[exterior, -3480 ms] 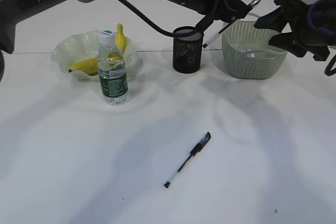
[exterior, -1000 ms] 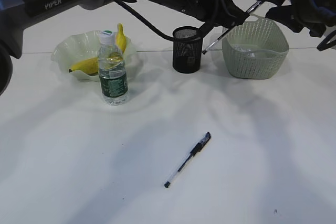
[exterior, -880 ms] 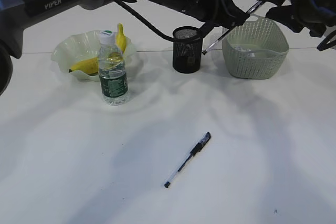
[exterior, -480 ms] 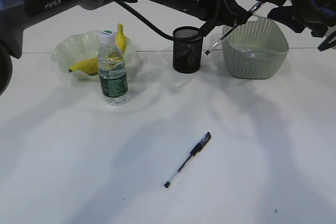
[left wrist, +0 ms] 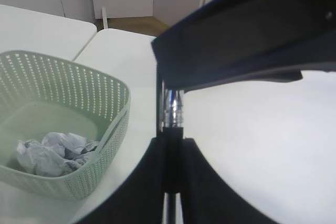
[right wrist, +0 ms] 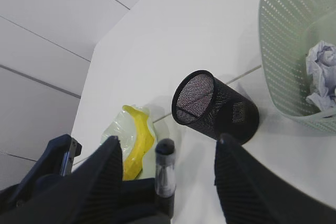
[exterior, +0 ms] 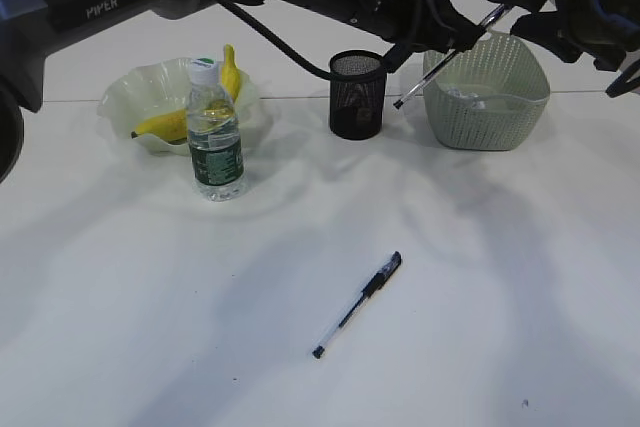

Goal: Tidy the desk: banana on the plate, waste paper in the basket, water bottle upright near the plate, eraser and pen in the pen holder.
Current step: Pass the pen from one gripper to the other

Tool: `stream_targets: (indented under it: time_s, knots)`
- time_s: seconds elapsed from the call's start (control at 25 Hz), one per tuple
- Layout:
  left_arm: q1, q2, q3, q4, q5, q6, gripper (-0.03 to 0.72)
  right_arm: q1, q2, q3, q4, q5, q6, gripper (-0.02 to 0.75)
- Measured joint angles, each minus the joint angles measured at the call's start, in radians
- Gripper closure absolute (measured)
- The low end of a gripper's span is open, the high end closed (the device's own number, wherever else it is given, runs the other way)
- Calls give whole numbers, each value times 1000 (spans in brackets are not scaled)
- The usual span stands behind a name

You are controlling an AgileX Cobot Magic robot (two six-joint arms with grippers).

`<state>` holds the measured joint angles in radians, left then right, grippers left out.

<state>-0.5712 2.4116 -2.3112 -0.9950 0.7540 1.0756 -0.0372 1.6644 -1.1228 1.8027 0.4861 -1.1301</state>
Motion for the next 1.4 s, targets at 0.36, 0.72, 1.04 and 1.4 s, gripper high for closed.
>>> stream_targets:
  time_s: [0.36,0.72,1.04,1.4]
  knots:
    - [-18,0,0,-2,12,0,673,0,0,0,0,-2,-2,314]
    - [-19,0,0,-2,20,0,673,0,0,0,0,-12,-15,314]
    - [-19,-2,0,-2,13,0,673,0,0,0,0,-16,-19,334]
    - [-19,-6,0,-9,2,2,673,0,0,0,0,-16,-19,433]
